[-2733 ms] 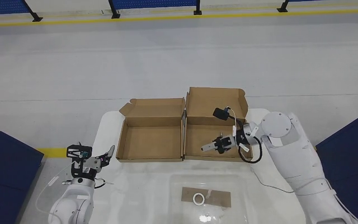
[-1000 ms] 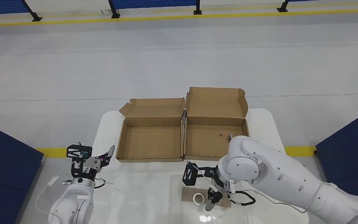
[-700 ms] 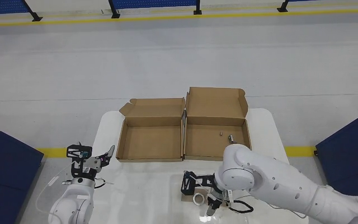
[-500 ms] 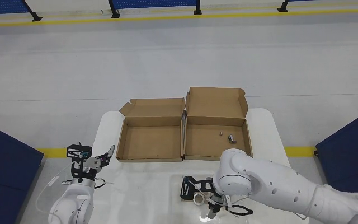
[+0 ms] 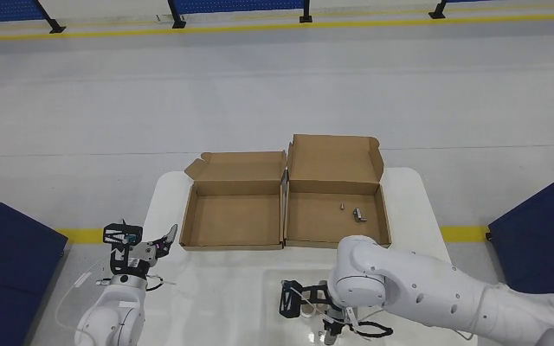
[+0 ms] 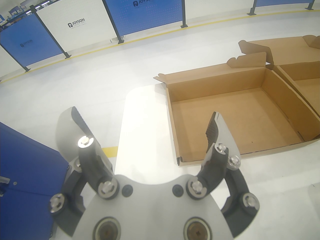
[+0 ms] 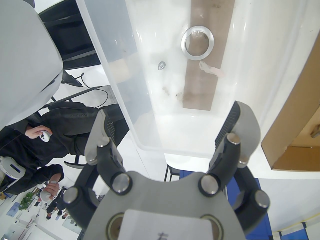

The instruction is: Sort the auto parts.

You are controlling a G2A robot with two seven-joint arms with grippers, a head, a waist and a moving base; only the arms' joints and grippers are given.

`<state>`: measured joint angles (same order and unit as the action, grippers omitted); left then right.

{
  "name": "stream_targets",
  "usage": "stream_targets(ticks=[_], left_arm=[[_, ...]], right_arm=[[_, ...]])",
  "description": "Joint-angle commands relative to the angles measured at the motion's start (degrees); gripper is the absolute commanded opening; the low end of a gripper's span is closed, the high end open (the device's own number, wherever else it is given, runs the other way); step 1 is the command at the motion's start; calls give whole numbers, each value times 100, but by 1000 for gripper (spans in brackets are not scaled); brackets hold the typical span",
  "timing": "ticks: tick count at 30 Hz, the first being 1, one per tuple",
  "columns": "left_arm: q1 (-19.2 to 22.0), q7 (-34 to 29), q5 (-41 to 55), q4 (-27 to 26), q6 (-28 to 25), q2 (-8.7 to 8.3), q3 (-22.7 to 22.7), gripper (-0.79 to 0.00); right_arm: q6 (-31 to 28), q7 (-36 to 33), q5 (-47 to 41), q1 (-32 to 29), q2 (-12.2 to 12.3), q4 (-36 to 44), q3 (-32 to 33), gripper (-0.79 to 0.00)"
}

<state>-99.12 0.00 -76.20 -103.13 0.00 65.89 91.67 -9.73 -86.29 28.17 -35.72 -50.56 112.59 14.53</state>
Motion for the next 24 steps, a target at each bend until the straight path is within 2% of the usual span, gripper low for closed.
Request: stream_targets(ticks=[1, 9, 24], left_arm=[[0, 0, 0, 0, 0, 0, 0, 0], [0, 0, 0, 0, 0, 0, 0, 0], [0, 0, 0, 0, 0, 0, 0, 0]], right_arm=[[87, 78, 313, -101, -32, 27, -97, 0], [257, 211, 845, -299, -116, 11, -174, 0], [228, 112, 955, -419, -179, -76, -217, 0]])
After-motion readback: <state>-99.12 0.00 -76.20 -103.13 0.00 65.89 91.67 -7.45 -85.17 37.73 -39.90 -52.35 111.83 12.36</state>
